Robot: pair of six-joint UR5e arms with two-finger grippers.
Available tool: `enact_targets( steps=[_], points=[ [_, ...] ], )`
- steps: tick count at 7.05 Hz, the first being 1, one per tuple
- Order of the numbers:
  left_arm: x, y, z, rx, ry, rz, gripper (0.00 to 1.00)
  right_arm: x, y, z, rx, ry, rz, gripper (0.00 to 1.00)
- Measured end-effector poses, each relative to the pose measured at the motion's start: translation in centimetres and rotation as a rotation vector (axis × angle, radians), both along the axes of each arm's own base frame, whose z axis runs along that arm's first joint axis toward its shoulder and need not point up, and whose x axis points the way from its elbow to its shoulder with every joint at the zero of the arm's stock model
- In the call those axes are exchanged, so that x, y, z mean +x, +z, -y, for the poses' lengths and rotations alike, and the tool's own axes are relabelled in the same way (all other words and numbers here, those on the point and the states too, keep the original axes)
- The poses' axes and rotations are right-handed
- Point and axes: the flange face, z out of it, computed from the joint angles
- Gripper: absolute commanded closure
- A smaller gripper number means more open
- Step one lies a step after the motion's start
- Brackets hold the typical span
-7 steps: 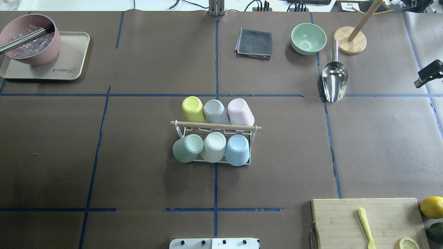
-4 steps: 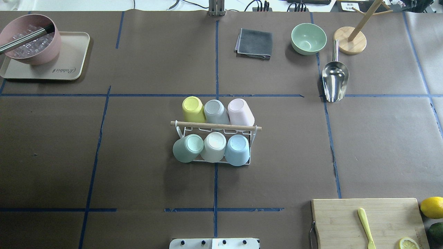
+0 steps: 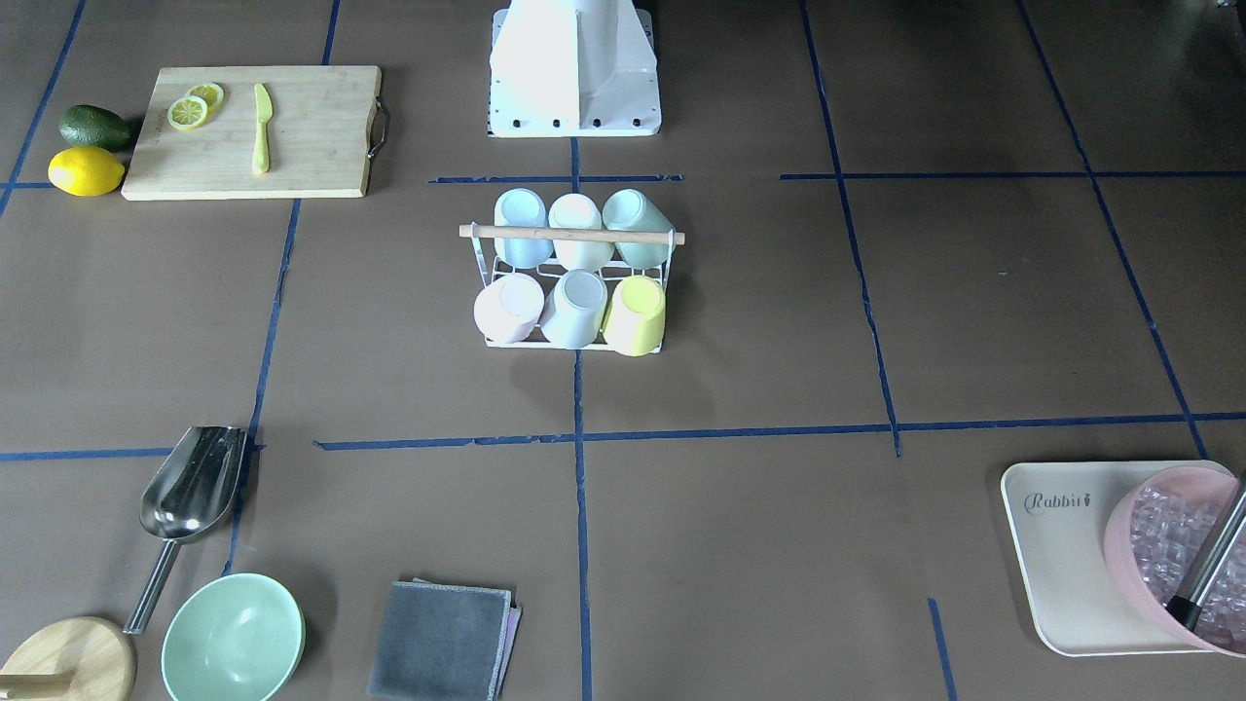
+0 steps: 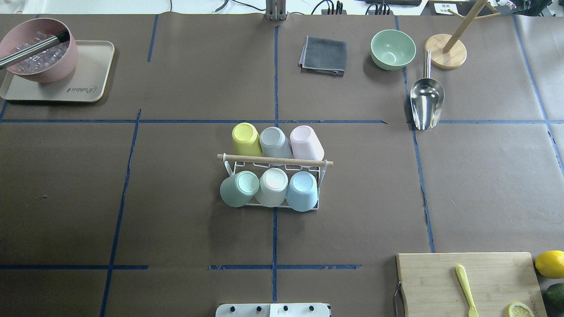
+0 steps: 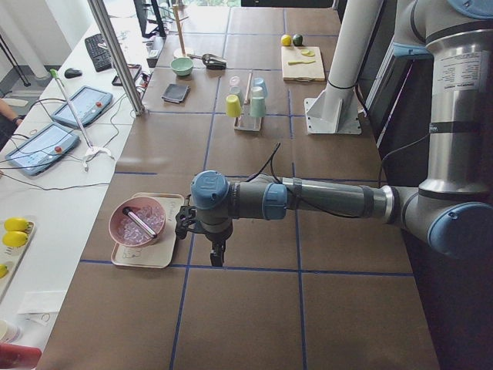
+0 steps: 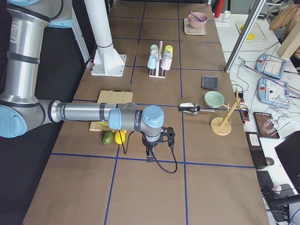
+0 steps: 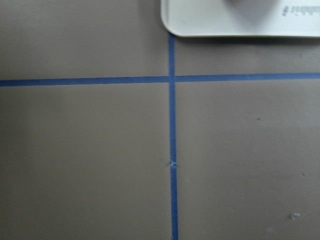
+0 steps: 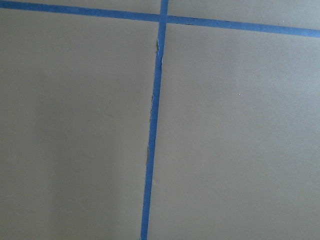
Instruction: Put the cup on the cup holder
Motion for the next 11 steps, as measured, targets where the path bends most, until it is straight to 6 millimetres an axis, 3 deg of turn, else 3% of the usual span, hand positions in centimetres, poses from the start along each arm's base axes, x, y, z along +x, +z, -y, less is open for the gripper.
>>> enact_targets(
  steps=[6,11],
  points=[
    [-0.6,3.4,-1.8,-0.040,0.029,0.035,0.00,0.1,1.4,-0.1,-0.019,-0.001,-0.015,0.00],
    [-2.1,3.6,-2.1,-0.037,0.008,0.093,0.00,0.1,1.5,-0.2,-0.021,-0.001,-0.015,0.00]
  ],
)
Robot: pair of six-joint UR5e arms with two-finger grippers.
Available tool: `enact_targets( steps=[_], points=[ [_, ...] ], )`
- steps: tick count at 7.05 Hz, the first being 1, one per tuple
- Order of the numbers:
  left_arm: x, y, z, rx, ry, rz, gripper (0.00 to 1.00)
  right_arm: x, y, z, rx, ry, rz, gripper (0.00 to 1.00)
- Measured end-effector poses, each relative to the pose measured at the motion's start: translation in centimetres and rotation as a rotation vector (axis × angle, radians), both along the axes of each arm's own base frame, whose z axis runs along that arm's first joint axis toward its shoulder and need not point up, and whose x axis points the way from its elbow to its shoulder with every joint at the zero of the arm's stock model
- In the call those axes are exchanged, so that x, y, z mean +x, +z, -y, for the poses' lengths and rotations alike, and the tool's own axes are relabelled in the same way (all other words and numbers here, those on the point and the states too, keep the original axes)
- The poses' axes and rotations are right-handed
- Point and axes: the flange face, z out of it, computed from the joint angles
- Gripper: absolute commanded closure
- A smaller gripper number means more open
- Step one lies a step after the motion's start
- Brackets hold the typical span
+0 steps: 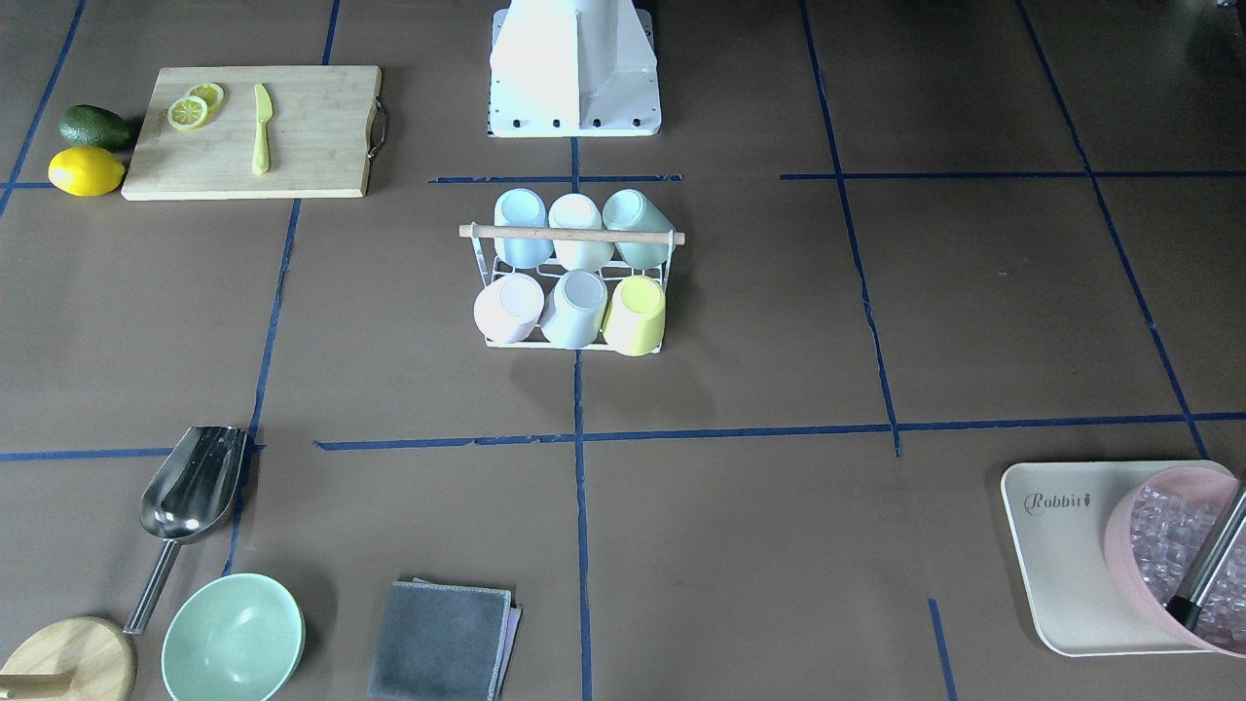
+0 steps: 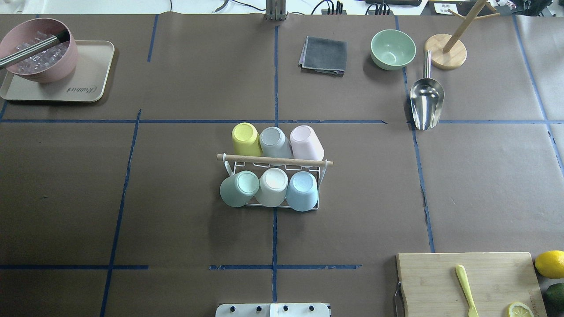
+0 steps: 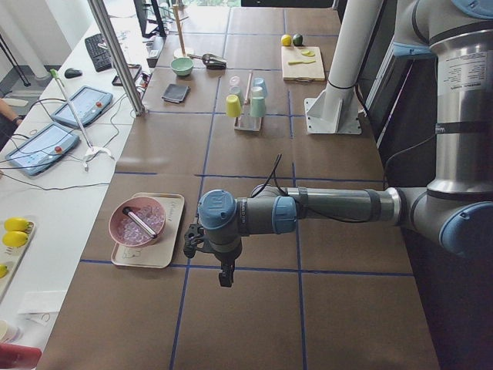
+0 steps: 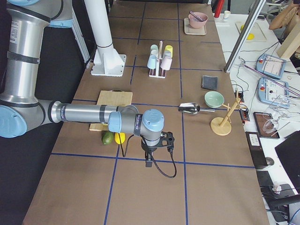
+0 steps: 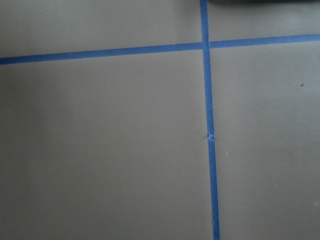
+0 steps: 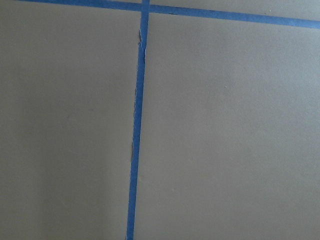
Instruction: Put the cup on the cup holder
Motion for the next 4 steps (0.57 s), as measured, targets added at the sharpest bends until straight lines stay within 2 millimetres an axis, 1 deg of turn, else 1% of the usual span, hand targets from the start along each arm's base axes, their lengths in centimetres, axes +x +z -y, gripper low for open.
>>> enact_targets(
  steps=[3,4],
  points=[
    [-0.12,0.10,-0.21,0.000,-0.001,0.003,0.00,0.00,0.07,-0.03,-0.002,0.000,0.000,0.00],
    [-0.18,0.07,-0.35,0.000,-0.003,0.003,0.00,0.00,0.38,-0.11,-0.009,0.000,0.000,0.00]
  ],
)
